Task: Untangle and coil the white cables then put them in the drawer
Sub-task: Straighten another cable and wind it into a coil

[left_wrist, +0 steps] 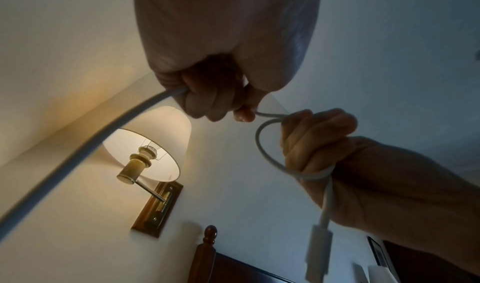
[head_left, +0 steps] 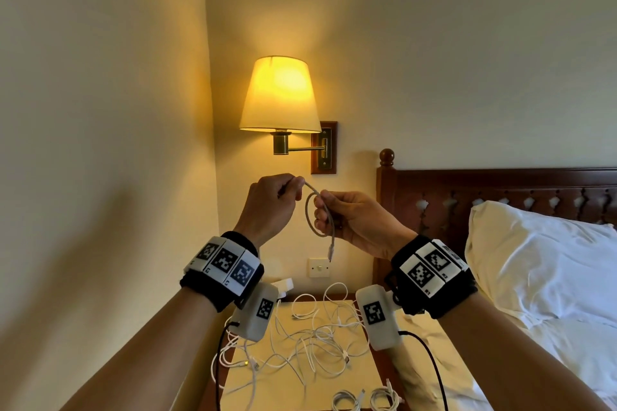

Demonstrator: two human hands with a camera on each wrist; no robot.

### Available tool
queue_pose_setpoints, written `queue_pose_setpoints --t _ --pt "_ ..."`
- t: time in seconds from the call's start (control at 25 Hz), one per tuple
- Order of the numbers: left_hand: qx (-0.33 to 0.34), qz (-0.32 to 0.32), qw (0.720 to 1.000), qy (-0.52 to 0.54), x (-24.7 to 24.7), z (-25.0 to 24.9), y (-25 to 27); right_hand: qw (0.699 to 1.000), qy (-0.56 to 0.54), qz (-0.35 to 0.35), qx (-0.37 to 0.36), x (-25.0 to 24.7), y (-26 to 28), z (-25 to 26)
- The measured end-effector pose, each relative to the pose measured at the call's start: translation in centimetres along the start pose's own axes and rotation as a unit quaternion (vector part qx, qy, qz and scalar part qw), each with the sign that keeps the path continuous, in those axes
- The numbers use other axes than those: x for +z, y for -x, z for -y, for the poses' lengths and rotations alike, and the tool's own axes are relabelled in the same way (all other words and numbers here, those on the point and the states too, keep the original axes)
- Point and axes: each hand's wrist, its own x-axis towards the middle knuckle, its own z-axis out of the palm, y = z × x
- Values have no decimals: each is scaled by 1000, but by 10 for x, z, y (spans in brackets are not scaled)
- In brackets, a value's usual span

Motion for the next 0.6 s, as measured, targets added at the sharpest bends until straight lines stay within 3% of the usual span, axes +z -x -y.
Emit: queue_pose_setpoints --t 0.24,0.36,0.44,0.52,0.6 --pt "-79 12 992 93 14 41 20 985 -165 -41 10 -4 2 13" --pt "-113 64 987 97 26 69 52 970 -233 -64 -9 -11 1 22" --pt "-103 176 978 34 30 67 70 977 -200 -73 -12 -14 0 22" --pt "-37 287 957 -19 29 43 74 992 -79 -101 -18 -14 -4 14" --pt "30 291 956 -17 21 12 66 990 51 -129 -35 -12 -7 4"
